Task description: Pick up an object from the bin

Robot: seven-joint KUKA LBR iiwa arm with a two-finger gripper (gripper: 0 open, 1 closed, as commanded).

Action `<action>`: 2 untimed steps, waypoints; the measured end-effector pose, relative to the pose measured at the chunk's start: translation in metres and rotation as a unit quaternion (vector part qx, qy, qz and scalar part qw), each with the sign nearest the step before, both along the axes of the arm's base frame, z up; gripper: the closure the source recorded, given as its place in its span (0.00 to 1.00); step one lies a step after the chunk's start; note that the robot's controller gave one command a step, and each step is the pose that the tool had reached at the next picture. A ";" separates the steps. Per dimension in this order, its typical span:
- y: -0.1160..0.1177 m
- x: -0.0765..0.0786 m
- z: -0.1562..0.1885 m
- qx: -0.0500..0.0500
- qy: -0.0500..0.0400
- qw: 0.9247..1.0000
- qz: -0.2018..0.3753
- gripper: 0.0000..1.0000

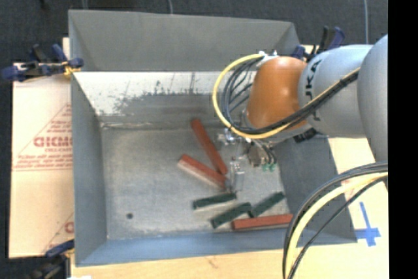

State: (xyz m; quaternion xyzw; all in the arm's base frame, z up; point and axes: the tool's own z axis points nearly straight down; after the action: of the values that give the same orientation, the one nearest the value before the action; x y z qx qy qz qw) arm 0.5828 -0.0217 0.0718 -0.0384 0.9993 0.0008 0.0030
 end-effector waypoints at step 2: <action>0.058 0.001 0.000 0.000 0.000 1.000 -0.003 0.00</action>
Offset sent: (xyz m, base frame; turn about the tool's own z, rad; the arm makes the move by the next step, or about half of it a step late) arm 0.0000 0.0000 0.0000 0.0000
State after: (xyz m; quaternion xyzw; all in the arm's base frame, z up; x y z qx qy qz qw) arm 0.5839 0.0360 0.0720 -0.0350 0.9994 0.0008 0.0032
